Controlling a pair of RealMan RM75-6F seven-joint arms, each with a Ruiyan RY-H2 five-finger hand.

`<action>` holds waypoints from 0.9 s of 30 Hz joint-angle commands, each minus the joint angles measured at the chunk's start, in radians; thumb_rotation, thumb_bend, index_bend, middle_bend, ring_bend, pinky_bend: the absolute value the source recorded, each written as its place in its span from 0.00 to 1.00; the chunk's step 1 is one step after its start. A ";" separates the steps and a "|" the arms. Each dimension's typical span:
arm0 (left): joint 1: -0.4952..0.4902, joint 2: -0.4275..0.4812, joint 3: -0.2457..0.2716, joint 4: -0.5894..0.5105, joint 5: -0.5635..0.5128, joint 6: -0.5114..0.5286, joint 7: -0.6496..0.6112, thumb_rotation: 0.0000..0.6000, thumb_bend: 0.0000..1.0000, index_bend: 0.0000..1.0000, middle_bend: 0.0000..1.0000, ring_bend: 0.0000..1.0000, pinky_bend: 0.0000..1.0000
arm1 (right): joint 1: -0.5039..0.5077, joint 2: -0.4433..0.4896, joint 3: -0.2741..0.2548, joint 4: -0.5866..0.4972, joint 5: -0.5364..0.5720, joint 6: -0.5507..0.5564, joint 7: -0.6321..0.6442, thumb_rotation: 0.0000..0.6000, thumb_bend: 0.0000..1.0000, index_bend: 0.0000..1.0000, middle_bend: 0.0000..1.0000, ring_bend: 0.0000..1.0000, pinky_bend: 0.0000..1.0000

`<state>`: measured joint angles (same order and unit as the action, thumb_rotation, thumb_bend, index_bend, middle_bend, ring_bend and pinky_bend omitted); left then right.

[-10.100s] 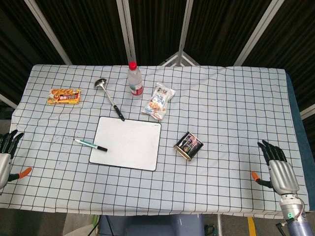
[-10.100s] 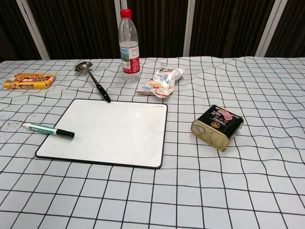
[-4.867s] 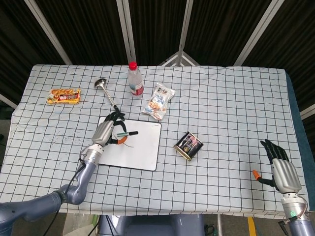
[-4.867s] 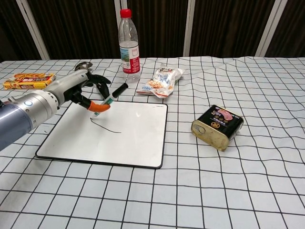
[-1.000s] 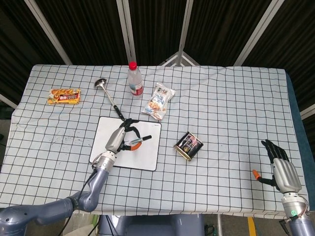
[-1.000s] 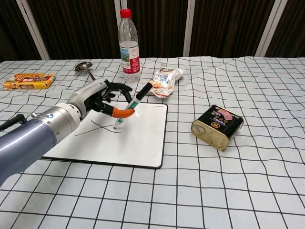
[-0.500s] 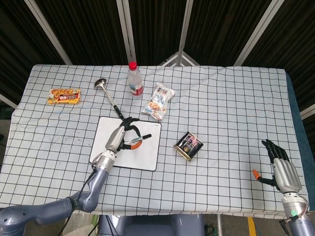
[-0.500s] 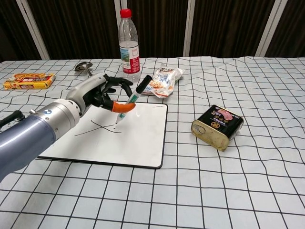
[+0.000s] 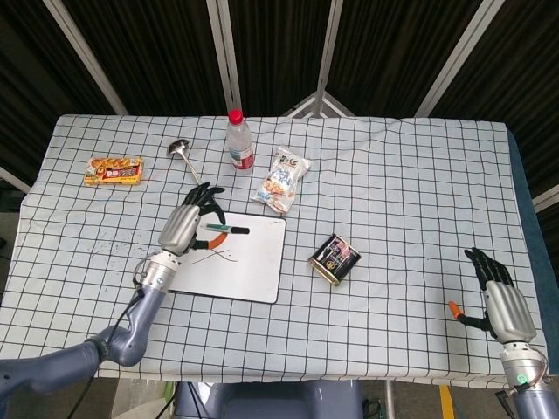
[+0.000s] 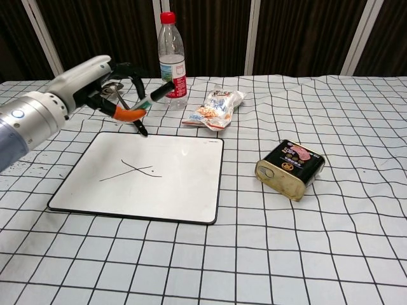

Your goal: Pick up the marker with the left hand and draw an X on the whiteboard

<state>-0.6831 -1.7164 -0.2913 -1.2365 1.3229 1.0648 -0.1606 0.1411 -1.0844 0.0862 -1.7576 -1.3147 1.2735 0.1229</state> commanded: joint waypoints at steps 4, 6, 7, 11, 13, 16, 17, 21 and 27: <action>0.046 0.145 0.106 0.021 0.039 -0.018 0.205 1.00 0.46 0.68 0.14 0.00 0.00 | -0.001 0.000 0.000 -0.004 0.005 0.001 -0.005 1.00 0.31 0.00 0.00 0.00 0.00; 0.058 0.170 0.128 0.024 0.038 -0.027 0.235 1.00 0.45 0.67 0.14 0.00 0.00 | -0.002 0.001 -0.001 -0.007 0.004 0.002 -0.009 1.00 0.31 0.00 0.00 0.00 0.00; 0.065 0.186 0.146 0.031 0.042 -0.033 0.257 1.00 0.45 0.67 0.14 0.00 0.00 | -0.003 0.001 -0.002 -0.008 0.005 0.003 -0.011 1.00 0.31 0.00 0.00 0.00 0.00; 0.081 0.210 0.174 0.044 0.046 -0.038 0.287 1.00 0.43 0.63 0.13 0.00 0.00 | -0.004 0.001 -0.002 -0.011 0.006 0.004 -0.015 1.00 0.31 0.00 0.00 0.00 0.00; 0.091 0.216 0.183 0.052 0.036 -0.043 0.295 1.00 0.42 0.63 0.12 0.00 0.00 | -0.004 0.001 -0.002 -0.012 0.007 0.004 -0.017 1.00 0.31 0.00 0.00 0.00 0.00; 0.100 0.217 0.188 0.063 0.018 -0.053 0.301 1.00 0.42 0.62 0.12 0.00 0.00 | -0.004 0.001 -0.003 -0.013 0.007 0.004 -0.019 1.00 0.31 0.00 0.00 0.00 0.00; 0.104 0.215 0.189 0.069 0.009 -0.057 0.302 1.00 0.42 0.62 0.12 0.00 0.00 | -0.004 0.001 -0.003 -0.014 0.008 0.005 -0.019 1.00 0.31 0.00 0.00 0.00 0.00; 0.110 0.203 0.192 0.086 -0.007 -0.066 0.306 1.00 0.40 0.60 0.10 0.00 0.00 | -0.004 0.001 -0.002 -0.015 0.009 0.003 -0.019 1.00 0.31 0.00 0.00 0.00 0.00; 0.113 0.183 0.192 0.102 -0.028 -0.078 0.319 1.00 0.31 0.50 0.01 0.00 0.00 | -0.004 0.003 -0.002 -0.015 0.010 0.002 -0.019 1.00 0.31 0.00 0.00 0.00 0.00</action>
<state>-0.5705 -1.5317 -0.0997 -1.1361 1.2967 0.9884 0.1565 0.1372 -1.0818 0.0837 -1.7729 -1.3045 1.2751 0.1035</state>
